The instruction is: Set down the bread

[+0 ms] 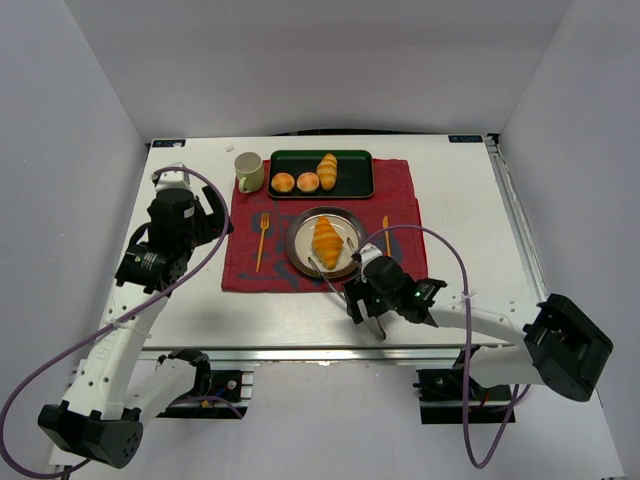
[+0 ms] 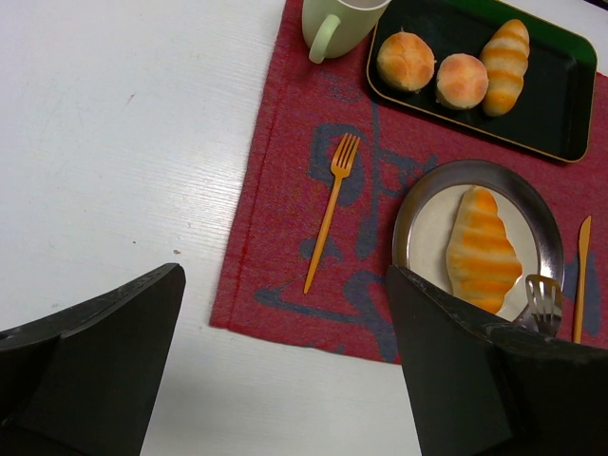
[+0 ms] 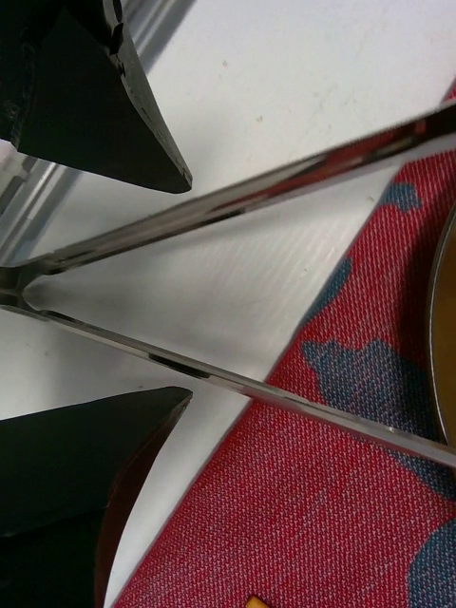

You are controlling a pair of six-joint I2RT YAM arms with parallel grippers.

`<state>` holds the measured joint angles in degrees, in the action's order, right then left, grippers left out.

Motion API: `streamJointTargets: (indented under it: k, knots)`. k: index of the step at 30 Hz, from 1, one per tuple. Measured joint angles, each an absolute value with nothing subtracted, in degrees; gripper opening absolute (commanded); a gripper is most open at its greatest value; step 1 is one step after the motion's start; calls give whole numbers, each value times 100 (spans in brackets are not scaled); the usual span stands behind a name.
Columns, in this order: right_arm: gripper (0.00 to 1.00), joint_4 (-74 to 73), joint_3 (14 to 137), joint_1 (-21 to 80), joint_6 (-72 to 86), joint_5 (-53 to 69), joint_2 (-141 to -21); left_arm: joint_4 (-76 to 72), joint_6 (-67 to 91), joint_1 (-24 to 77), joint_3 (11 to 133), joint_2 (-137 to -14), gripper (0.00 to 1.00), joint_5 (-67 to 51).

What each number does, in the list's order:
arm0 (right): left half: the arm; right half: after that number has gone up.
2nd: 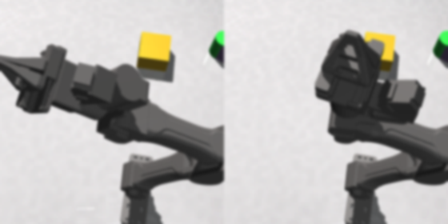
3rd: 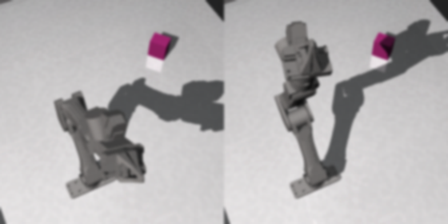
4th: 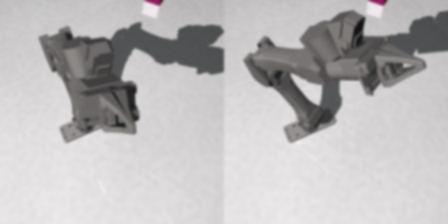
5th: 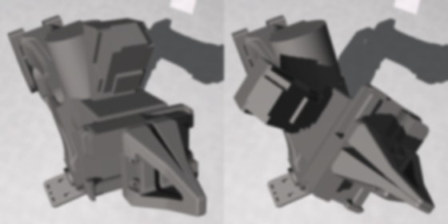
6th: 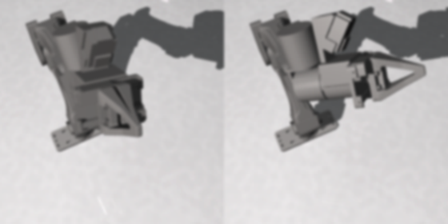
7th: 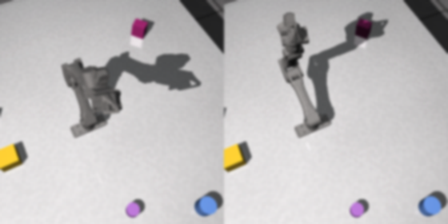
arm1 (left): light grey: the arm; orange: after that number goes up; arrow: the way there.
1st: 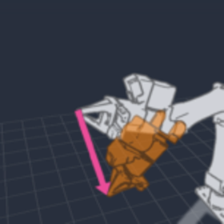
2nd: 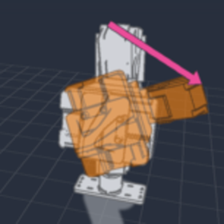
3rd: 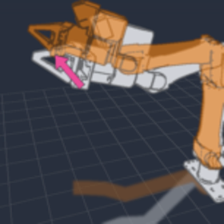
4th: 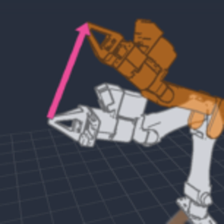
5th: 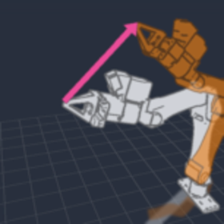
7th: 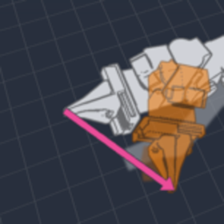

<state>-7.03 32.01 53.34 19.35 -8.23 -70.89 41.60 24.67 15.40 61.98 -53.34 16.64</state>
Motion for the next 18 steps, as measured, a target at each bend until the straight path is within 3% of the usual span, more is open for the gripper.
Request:
streamJointTargets:
  k: [7,9,10,13,18]
  knots:
    - [89,-521,3201,5358,2056,-1050,-7485,4160,2469,1540,6198,-5334,98,1664]
    - [83,-482,3201,5376,2062,-1085,-7568,4160,2469,1540,6198,-5334,98,1664]
    - [68,-464,3201,5380,2067,-1103,-7599,4160,2469,1540,6198,-5334,98,1664]
    - [54,-438,3203,5404,2099,-1179,-7625,4160,2469,1540,6198,-5334,98,1667]
    - [53,-440,3205,5437,2147,-1210,-7618,4160,2469,1540,6198,-5334,98,1664]
